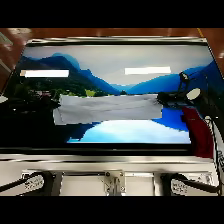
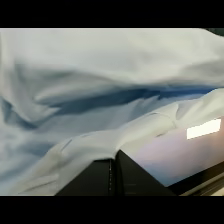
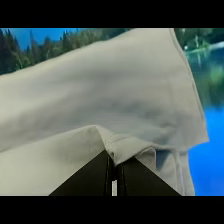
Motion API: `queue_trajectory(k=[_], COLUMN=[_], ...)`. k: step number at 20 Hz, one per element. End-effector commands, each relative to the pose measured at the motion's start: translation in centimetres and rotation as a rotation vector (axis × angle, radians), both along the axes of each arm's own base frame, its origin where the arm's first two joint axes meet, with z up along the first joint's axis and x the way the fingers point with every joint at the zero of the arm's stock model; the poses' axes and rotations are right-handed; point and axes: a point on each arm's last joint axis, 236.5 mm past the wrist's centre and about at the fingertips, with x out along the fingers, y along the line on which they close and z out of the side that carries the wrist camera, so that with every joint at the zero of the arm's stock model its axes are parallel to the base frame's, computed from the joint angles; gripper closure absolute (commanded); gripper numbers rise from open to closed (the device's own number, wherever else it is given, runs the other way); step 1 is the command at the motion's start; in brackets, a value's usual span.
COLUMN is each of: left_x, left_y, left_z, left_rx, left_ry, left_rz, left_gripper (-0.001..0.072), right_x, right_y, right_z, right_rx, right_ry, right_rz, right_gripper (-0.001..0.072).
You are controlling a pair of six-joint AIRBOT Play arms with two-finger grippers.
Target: Fold the shirts.
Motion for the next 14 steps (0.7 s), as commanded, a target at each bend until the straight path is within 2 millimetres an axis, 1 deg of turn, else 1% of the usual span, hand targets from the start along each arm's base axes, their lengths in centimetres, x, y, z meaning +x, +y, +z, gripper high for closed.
queue_trajectory(k=[1, 3, 5, 7, 11, 12, 13, 14], left_x=[3.8, 5.3, 6.1, 6.4, 6.0, 5.9, 5.9, 5.9], left_y=[0.4, 0.6, 0.8, 0.8, -0.2, -0.5, -0.7, -0.8], left_z=[-1.1, -1.9, -2.9, -4.2, -6.6, -6.8, -6.8, -6.7], left_rx=[-0.067, -0.093, -0.096, -0.106, -0.124, -0.125, -0.129, -0.132], left_ry=[0.014, 0.025, 0.039, 0.068, 0.13, 0.136, 0.135, 0.134], left_rz=[0.03, 0.04, 0.041, 0.043, 0.03, 0.025, 0.019, 0.02], left_gripper=[0.067, 0.067, 0.067, 0.067, 0.0667, 0.0648, 0.0567, 0.0552], right_x=[2.8, 3.6, 4.0, 3.8, 3.1, 2.9, 2.8, 2.6], right_y=[-0.7, -1.1, -1.4, -1.3, -1.0, -0.9, -0.8, -0.7], right_z=[-0.8, -1.1, -1.7, -2.8, -5.0, -5.4, -5.6, -5.7], right_rx=[-0.019, -0.023, -0.022, -0.017, 0.007, 0.015, 0.019, 0.02], right_ry=[-0.022, -0.042, -0.045, -0.019, 0.048, 0.062, 0.072, 0.079], right_rz=[-0.021, -0.048, -0.068, -0.073, -0.089, -0.09, -0.088, -0.086], right_gripper=[0.0654, 0.0654, 0.0654, 0.0654, 0.0653, 0.0651, 0.0599, 0.0404])
